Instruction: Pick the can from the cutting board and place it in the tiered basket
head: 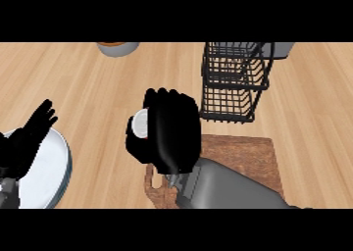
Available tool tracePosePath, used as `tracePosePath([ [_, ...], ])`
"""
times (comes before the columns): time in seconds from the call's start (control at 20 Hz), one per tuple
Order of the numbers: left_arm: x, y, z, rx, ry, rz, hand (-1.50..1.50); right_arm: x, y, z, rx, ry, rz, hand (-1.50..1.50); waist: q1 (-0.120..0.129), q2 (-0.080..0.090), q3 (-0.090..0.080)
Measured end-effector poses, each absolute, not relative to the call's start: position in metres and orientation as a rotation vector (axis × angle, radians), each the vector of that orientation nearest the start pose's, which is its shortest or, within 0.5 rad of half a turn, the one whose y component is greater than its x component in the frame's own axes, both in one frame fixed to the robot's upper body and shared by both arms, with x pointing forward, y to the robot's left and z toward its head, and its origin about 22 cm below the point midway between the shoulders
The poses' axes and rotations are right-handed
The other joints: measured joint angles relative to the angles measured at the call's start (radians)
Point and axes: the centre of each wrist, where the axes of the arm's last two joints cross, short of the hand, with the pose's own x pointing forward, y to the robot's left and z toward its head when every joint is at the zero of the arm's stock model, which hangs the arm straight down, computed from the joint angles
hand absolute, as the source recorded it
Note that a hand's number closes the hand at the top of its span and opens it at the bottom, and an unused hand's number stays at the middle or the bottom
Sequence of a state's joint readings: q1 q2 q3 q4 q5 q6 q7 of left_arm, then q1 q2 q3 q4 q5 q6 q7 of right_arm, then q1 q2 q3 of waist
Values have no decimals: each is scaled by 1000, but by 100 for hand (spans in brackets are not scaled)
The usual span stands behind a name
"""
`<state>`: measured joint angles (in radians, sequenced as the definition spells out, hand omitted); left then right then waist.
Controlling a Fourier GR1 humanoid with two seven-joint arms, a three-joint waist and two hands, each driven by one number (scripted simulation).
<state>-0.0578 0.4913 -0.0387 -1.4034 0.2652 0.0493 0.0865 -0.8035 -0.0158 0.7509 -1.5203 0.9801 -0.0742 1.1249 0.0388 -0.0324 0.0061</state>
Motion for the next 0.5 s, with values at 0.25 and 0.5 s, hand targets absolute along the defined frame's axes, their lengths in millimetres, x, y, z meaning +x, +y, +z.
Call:
tracePosePath([
  [0.25,258,340,22,219,-1378,-134,0,260,22,179,-1103,-1633,779,150,13,12,2],
  [0.5,261,339,23,220,-1385,-142,0,271,30,200,-1153,-1677,702,150,19,22,2],
])
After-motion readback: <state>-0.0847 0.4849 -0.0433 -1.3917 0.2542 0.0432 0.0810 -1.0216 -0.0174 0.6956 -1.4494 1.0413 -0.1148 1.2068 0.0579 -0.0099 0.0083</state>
